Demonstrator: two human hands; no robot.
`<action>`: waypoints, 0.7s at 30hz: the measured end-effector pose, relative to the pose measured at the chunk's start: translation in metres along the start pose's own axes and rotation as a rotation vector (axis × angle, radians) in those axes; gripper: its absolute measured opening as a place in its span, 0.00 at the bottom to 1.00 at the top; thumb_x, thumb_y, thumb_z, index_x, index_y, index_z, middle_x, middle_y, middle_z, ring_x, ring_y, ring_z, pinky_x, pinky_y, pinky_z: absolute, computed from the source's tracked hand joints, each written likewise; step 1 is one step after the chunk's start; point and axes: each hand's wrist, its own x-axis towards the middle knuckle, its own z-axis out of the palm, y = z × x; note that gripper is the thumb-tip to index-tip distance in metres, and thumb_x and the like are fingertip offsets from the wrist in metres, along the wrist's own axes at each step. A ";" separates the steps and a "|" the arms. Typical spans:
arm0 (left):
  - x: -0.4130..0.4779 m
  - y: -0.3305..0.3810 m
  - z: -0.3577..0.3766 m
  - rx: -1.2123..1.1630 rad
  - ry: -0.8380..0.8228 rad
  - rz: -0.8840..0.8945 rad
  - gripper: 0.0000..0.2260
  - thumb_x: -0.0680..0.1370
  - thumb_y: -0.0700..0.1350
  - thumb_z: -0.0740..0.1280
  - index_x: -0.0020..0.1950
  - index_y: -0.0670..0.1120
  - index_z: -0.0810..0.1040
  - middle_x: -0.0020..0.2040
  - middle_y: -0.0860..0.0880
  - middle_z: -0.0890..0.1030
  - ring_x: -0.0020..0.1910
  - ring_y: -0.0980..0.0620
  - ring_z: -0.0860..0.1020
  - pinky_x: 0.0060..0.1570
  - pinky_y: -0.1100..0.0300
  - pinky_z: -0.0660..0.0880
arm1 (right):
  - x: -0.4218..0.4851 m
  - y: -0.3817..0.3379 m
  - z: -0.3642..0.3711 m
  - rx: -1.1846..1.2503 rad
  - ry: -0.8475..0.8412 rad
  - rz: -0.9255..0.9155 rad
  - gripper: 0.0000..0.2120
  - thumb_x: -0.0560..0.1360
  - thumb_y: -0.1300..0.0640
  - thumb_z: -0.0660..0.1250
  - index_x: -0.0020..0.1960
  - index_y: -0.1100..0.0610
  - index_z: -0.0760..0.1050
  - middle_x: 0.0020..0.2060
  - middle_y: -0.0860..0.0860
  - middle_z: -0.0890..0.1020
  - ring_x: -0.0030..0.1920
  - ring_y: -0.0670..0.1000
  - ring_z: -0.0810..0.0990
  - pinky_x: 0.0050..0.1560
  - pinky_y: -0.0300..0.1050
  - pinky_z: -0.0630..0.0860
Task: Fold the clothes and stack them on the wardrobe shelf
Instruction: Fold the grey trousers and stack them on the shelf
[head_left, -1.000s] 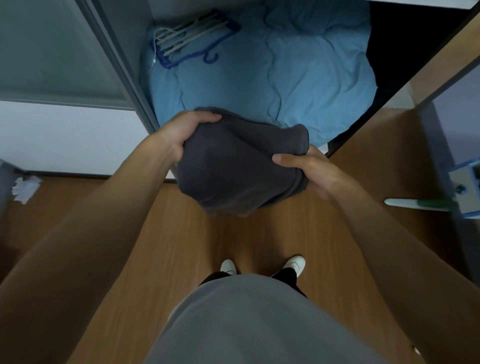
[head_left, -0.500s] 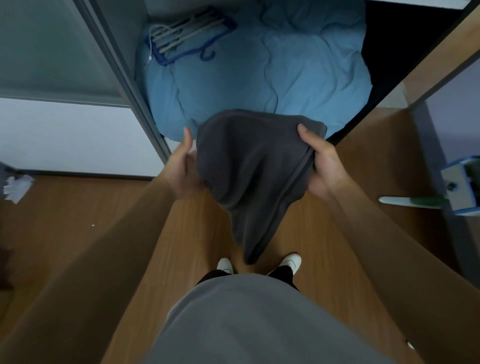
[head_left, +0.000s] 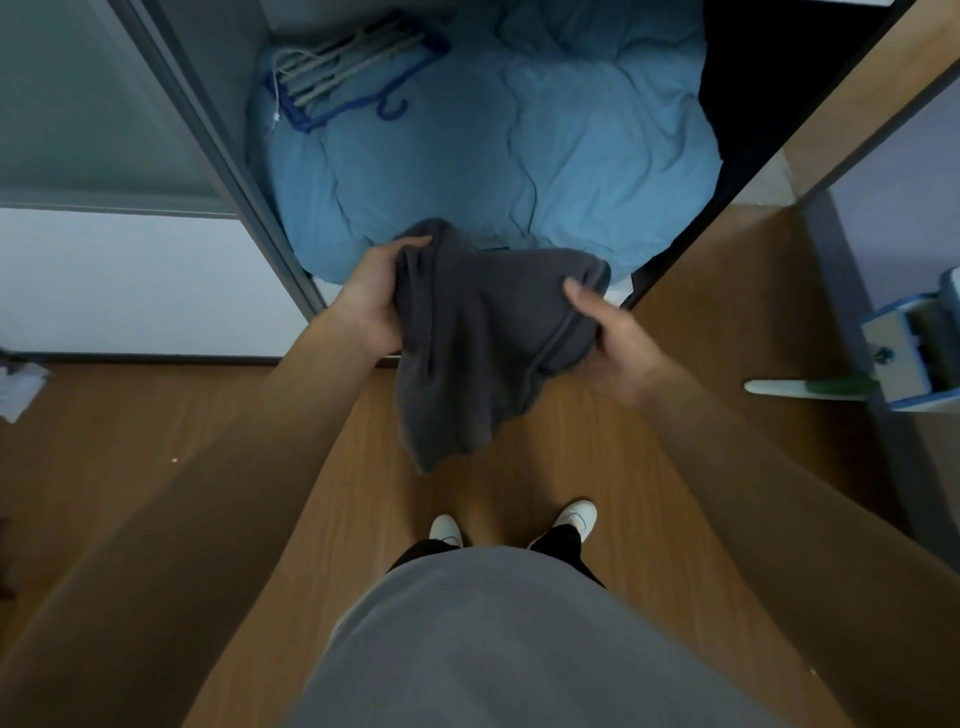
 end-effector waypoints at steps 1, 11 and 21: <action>0.001 0.001 -0.002 -0.046 -0.045 0.024 0.16 0.81 0.48 0.64 0.45 0.40 0.87 0.49 0.42 0.86 0.49 0.45 0.86 0.46 0.55 0.83 | 0.000 0.006 0.003 -0.026 -0.013 -0.004 0.20 0.73 0.51 0.74 0.63 0.57 0.78 0.57 0.54 0.85 0.58 0.53 0.84 0.54 0.50 0.82; -0.002 0.003 -0.021 0.251 -0.021 0.119 0.15 0.80 0.42 0.68 0.66 0.44 0.77 0.56 0.45 0.85 0.53 0.48 0.85 0.46 0.57 0.82 | 0.012 -0.025 0.026 0.074 0.144 -0.040 0.15 0.78 0.55 0.70 0.62 0.60 0.78 0.52 0.57 0.86 0.51 0.55 0.86 0.49 0.52 0.84; 0.013 0.013 -0.016 0.337 0.100 0.013 0.14 0.83 0.54 0.62 0.67 0.52 0.75 0.51 0.49 0.86 0.46 0.52 0.86 0.37 0.60 0.81 | 0.016 -0.029 0.021 -0.248 0.137 -0.160 0.10 0.80 0.58 0.67 0.58 0.64 0.79 0.51 0.57 0.87 0.51 0.54 0.86 0.49 0.43 0.82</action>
